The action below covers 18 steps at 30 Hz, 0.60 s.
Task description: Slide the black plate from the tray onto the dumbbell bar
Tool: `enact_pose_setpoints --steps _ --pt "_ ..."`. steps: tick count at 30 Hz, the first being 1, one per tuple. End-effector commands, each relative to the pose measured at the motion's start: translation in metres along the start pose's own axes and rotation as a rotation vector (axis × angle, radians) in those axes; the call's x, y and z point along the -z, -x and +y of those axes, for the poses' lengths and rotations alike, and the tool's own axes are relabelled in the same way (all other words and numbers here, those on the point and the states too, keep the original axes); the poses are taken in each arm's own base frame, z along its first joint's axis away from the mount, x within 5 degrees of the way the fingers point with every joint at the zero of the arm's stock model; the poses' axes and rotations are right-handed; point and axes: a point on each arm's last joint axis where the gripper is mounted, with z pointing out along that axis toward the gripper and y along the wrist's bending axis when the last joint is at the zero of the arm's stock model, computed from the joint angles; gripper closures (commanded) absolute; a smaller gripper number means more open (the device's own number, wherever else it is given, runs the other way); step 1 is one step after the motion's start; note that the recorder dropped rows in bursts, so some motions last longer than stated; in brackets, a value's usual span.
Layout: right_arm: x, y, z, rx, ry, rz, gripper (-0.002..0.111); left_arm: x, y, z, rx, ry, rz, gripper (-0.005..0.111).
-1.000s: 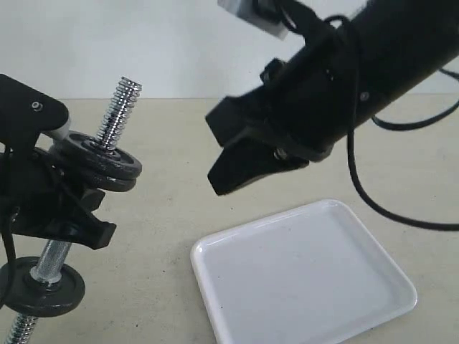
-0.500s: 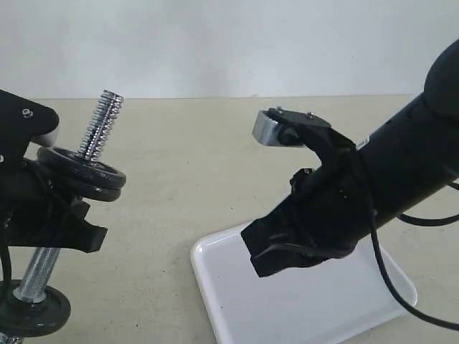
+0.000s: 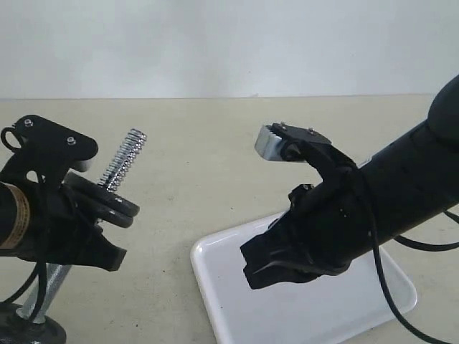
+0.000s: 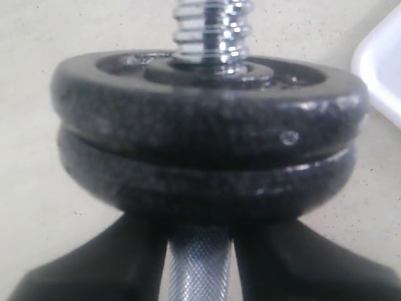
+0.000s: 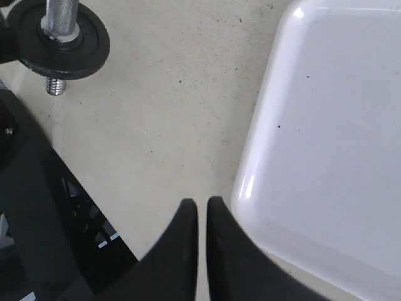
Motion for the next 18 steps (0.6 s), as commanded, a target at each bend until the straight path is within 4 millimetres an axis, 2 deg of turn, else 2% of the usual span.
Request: enact_pose_setpoints --steps 1,10,18 --pt "0.002 0.001 0.001 0.014 0.001 -0.016 0.107 0.003 0.019 -0.005 -0.021 -0.041 -0.102 0.102" --pt "0.002 0.000 0.001 0.031 0.001 -0.015 0.107 -0.018 0.013 -0.012 -0.018 -0.035 -0.027 0.102" --pt "0.002 0.001 0.000 0.041 -0.003 -0.018 0.107 -0.028 0.012 -0.020 0.053 -0.080 -0.020 0.102"
